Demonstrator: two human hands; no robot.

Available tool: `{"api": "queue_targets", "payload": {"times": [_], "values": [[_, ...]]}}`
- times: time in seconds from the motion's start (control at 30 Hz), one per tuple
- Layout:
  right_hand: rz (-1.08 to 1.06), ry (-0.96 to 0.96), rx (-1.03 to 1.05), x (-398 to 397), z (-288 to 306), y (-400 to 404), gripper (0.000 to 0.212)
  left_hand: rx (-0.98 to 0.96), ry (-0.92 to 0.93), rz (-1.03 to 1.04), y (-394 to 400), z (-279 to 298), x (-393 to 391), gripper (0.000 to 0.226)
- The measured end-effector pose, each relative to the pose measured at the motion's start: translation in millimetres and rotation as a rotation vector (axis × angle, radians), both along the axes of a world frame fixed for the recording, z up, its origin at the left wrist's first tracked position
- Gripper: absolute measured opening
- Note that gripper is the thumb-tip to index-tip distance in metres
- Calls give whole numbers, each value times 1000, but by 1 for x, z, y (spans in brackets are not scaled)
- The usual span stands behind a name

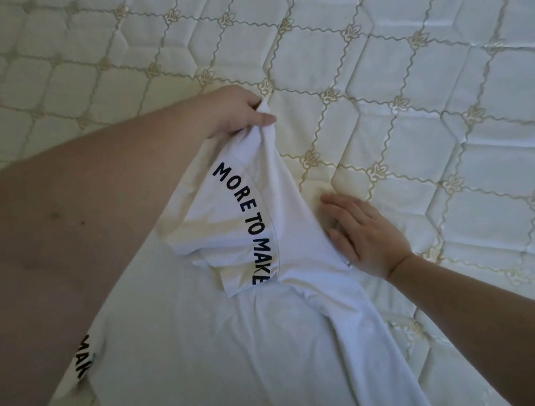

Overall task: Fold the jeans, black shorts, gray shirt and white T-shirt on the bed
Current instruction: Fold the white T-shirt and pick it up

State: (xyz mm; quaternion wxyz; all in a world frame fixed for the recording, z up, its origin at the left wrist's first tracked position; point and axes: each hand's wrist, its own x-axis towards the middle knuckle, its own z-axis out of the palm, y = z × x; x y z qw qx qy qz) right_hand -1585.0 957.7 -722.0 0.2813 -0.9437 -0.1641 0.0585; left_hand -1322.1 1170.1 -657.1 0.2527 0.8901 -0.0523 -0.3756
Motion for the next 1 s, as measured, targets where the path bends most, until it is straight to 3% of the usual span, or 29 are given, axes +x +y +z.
{"api": "queue_targets", "payload": {"times": [0.1,0.2,0.27,0.43,0.6,0.77,0.9,1.0], "values": [[15,18,-12,1,-1,0,49,-44,24,80,2,-7,10,33],[4,4,-3,1,-3,-1,50,-171,-37,295,-2,-18,13,11],[3,0,8,0,-5,-1,52,-193,-129,331,-5,-28,9,4],[-16,-32,-23,0,-9,-1,57,-166,-272,354,-7,-38,0,22],[-37,-115,-25,-1,-10,2,55,-18,-554,232,14,-19,-23,30],[-25,-130,-34,-1,-12,2,54,119,-512,246,54,-22,-80,23],[-23,-139,-62,-1,-11,3,55,260,-504,291,90,-17,-121,34],[-17,-89,-102,-2,-6,4,59,351,-750,174,103,-5,-169,40]]}}
